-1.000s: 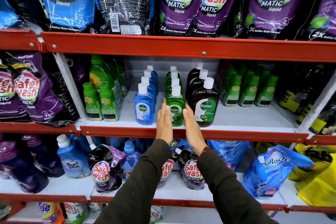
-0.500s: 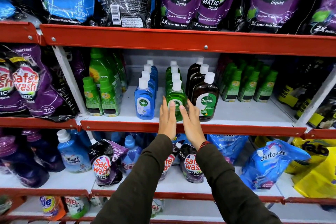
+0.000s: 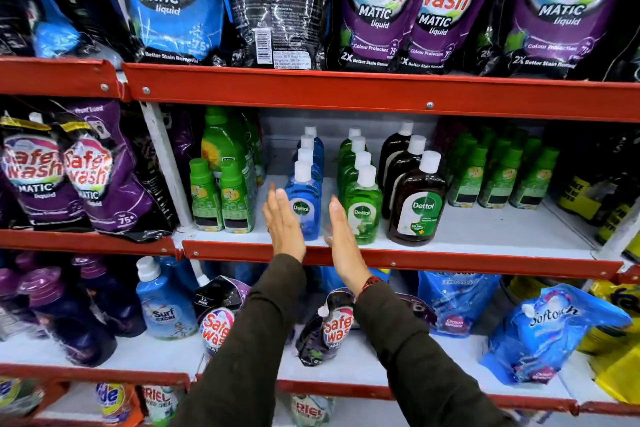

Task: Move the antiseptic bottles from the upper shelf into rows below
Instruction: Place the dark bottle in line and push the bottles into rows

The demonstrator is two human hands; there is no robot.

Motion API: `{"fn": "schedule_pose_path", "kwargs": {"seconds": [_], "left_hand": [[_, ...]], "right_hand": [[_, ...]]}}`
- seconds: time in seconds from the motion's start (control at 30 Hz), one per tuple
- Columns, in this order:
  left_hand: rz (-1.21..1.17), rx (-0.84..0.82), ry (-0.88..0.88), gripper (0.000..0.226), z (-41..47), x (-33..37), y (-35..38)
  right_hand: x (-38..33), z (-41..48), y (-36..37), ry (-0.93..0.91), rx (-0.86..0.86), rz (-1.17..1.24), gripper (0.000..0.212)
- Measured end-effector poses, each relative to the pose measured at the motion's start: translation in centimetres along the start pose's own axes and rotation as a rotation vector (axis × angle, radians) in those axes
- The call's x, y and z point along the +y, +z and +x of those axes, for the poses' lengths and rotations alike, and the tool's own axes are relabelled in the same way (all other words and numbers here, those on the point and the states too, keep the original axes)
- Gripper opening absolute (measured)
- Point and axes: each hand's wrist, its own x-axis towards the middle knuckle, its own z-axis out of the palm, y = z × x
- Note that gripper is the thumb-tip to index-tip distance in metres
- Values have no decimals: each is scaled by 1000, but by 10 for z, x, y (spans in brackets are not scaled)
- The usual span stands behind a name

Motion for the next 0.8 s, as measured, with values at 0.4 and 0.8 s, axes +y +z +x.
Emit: {"fn": "schedule_pose_path", "kwargs": {"seconds": [0.4,0.8], "left_hand": [[11,-159,-43,86,0,0,-24],[70,-167,-5,61,-4,1,-26]], "right_hand": [[13,19,12,3,-47,-25,106],[9,14,9,-6,-63,-156,79]]}}
